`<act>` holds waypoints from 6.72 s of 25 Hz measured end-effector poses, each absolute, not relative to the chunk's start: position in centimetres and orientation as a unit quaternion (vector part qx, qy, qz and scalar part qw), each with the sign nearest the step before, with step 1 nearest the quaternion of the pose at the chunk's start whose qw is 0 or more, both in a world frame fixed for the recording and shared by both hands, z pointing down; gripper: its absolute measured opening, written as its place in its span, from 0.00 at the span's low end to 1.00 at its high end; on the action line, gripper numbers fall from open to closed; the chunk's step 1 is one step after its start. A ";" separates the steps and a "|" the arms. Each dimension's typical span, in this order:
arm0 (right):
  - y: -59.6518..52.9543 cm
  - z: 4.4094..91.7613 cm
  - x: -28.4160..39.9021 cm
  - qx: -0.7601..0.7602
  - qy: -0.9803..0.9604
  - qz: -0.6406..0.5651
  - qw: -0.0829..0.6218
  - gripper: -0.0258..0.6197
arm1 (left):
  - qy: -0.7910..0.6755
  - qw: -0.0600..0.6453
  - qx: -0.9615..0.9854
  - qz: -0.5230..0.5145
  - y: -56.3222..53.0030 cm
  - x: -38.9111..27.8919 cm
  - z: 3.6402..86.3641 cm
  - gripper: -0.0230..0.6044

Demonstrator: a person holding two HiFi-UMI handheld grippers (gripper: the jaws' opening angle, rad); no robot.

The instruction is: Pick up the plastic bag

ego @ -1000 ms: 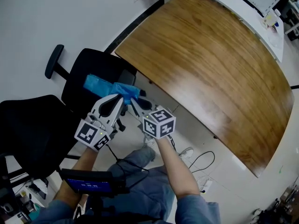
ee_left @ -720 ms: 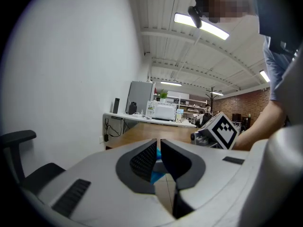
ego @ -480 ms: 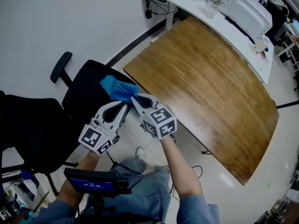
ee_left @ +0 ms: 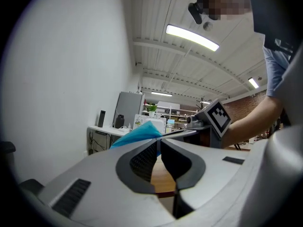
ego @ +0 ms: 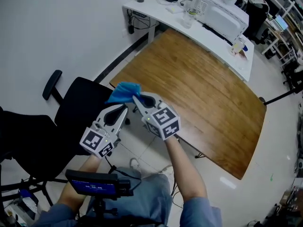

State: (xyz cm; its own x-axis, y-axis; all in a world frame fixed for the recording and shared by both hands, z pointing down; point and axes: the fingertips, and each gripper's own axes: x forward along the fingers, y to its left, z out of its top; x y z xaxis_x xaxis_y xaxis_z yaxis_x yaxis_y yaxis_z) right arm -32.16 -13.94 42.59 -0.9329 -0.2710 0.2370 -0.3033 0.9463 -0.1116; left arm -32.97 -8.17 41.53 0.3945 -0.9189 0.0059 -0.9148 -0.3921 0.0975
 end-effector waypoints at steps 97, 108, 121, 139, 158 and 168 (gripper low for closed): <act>-14.2 47.6 37.1 0.651 -0.737 0.124 0.135 0.25 | -0.262 0.043 0.963 0.044 -14.5 17.2 41.7 0.10; -14.6 49.5 32.9 0.618 -0.760 0.131 0.152 0.24 | -0.321 0.056 0.941 0.095 -14.3 9.5 45.2 0.07; -14.6 54.6 29.8 0.565 -0.773 0.161 0.240 0.06 | -0.429 0.122 0.869 0.216 -16.6 -3.9 53.6 0.05; -13.9 58.4 29.5 0.534 -0.753 0.222 0.315 0.04 | -0.412 0.200 0.814 0.359 -17.3 -8.3 59.2 0.06; -13.9 58.4 27.3 0.543 -0.746 0.235 0.307 0.04 | -0.372 0.185 0.816 0.402 -21.6 -9.7 59.4 0.06; -14.8 58.6 25.6 0.560 -0.732 0.241 0.303 0.04 | -0.348 0.178 0.824 0.410 -24.6 -10.9 59.4 0.06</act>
